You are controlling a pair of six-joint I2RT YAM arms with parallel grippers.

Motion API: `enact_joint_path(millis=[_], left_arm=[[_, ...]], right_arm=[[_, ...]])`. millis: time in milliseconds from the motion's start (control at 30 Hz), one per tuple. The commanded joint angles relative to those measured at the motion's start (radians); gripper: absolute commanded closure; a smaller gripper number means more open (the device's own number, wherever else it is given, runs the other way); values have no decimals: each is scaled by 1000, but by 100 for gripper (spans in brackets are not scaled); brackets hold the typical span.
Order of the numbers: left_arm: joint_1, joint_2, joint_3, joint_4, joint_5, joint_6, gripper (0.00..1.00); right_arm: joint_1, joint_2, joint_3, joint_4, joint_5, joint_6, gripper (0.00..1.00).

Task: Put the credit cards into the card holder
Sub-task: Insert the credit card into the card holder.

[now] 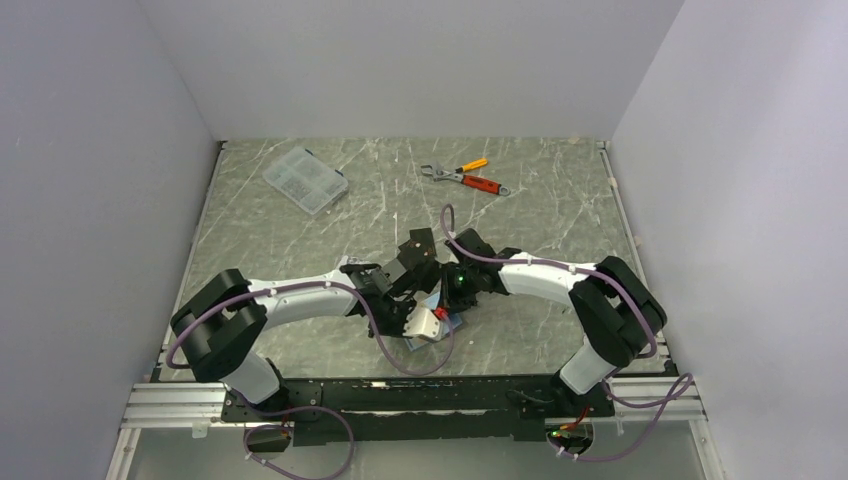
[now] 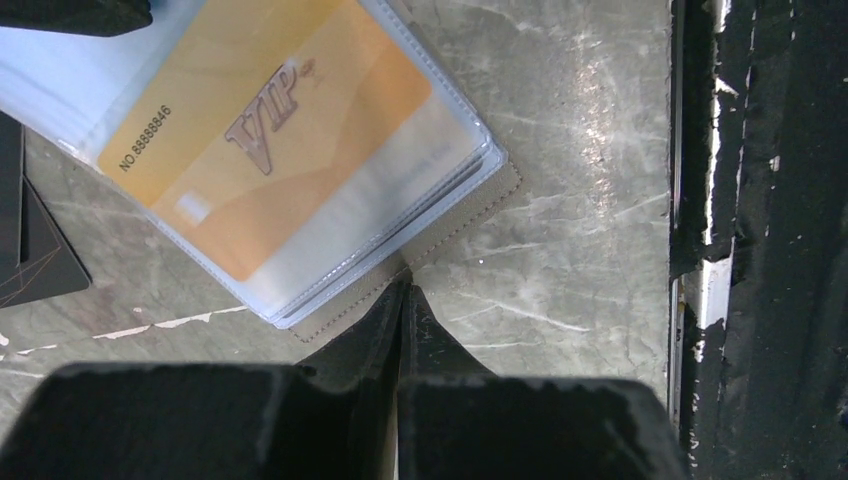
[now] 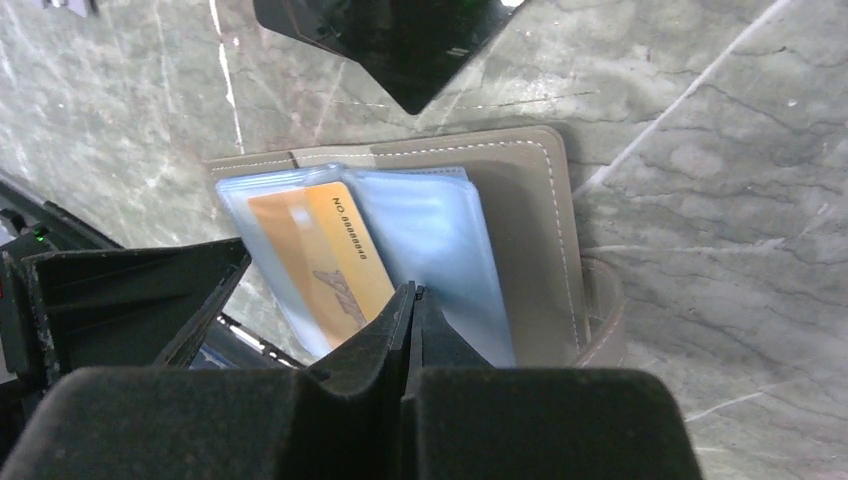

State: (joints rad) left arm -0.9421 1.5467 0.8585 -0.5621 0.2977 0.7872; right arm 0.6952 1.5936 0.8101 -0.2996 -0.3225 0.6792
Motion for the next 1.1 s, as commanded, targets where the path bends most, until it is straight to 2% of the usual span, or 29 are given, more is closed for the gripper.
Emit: enact_joint_path(millis=[0,267,733,900,1067], left_arm=[[-19,19,-5,34,16,-11,94],[-23,29,-17,58,-16,-8,95],[-6,-7,-20,51,-9,21,96],[0,-17,-20,45,8,21,96],[0,-2,-3,43,8,26,96]], right_arm=[[31,14,-11,2,43,10,100],[132,33,7,19,49,40,100],[122,-48,24,-80,98,17,100],[130,-22,10,-7,47,39,88],[166,16,58,6,19,25,89]])
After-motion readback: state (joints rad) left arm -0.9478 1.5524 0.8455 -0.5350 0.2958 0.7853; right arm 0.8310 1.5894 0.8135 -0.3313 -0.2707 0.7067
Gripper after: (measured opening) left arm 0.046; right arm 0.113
